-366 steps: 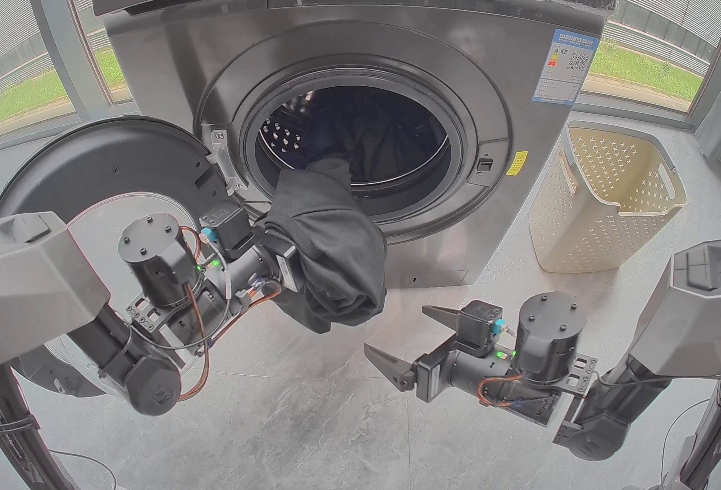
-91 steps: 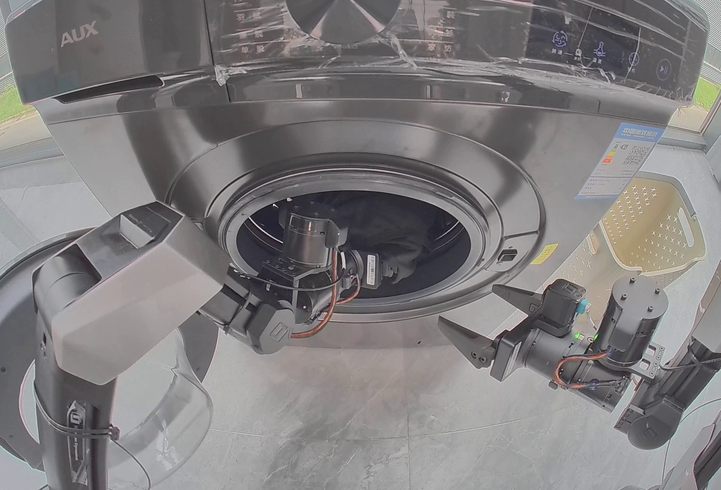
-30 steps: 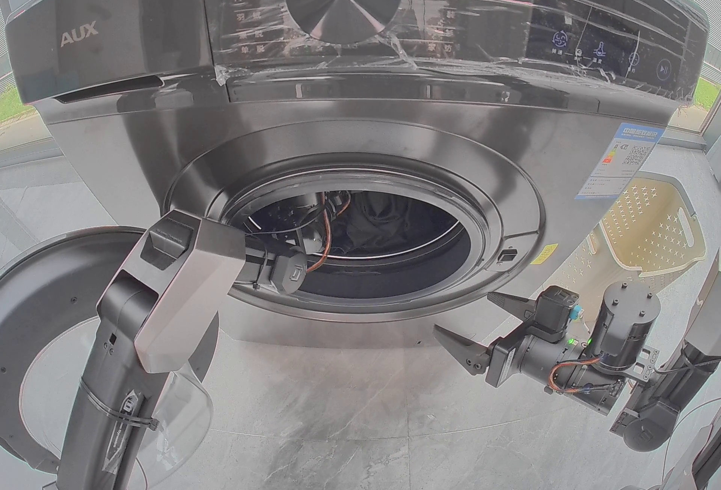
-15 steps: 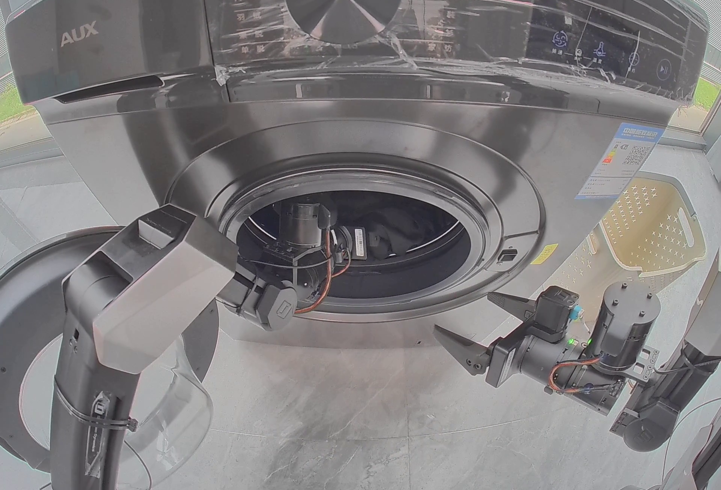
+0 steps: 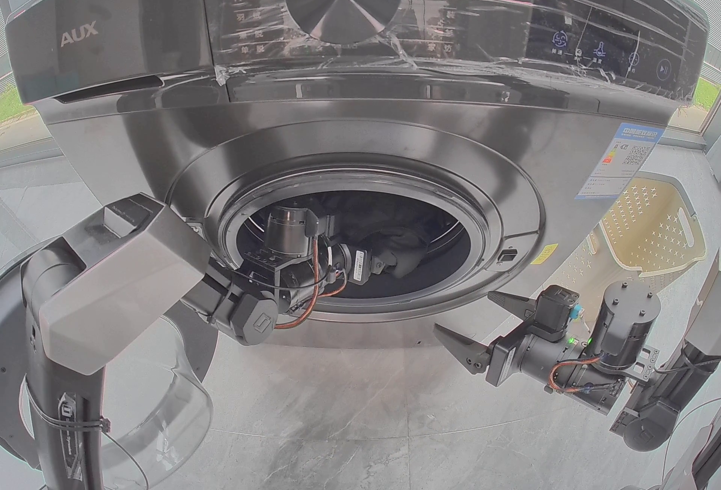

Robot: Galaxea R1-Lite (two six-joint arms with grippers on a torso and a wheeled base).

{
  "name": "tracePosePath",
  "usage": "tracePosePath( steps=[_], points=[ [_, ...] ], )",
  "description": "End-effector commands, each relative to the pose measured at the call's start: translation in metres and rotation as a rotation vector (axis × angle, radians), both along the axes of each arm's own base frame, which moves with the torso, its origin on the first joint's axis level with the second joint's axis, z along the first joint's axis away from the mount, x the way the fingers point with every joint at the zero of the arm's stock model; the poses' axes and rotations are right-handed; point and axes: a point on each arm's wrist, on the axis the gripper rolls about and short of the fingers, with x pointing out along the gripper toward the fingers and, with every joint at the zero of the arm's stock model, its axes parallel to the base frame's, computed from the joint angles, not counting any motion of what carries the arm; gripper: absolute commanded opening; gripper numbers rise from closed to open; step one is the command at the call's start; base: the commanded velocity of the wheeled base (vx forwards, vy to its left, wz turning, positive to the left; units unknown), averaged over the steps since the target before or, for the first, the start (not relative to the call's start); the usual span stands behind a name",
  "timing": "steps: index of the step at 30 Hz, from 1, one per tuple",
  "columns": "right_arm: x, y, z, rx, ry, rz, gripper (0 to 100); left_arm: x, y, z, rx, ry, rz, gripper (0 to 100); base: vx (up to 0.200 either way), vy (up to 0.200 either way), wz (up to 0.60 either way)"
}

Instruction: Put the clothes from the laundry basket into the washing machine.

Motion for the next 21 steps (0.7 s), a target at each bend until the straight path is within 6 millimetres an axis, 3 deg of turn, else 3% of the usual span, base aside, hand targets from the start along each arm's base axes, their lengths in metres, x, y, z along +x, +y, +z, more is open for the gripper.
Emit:
tracePosePath(
  steps=[1,10,21],
  points=[
    [0.0,0.0,0.0,0.002,-0.002,0.001,100,-0.007,0.006,-0.001,0.039,-0.009,-0.018,100,0.0,0.0,0.0],
    [0.0,0.0,0.001,0.003,-0.004,0.001,100,-0.017,0.028,-0.024,0.237,-0.085,-0.136,100,0.0,0.0,0.0],
    [0.0,0.0,0.002,0.004,-0.005,0.001,100,-0.019,0.026,-0.018,0.271,-0.188,-0.164,100,0.0,0.0,0.0]
  ],
)
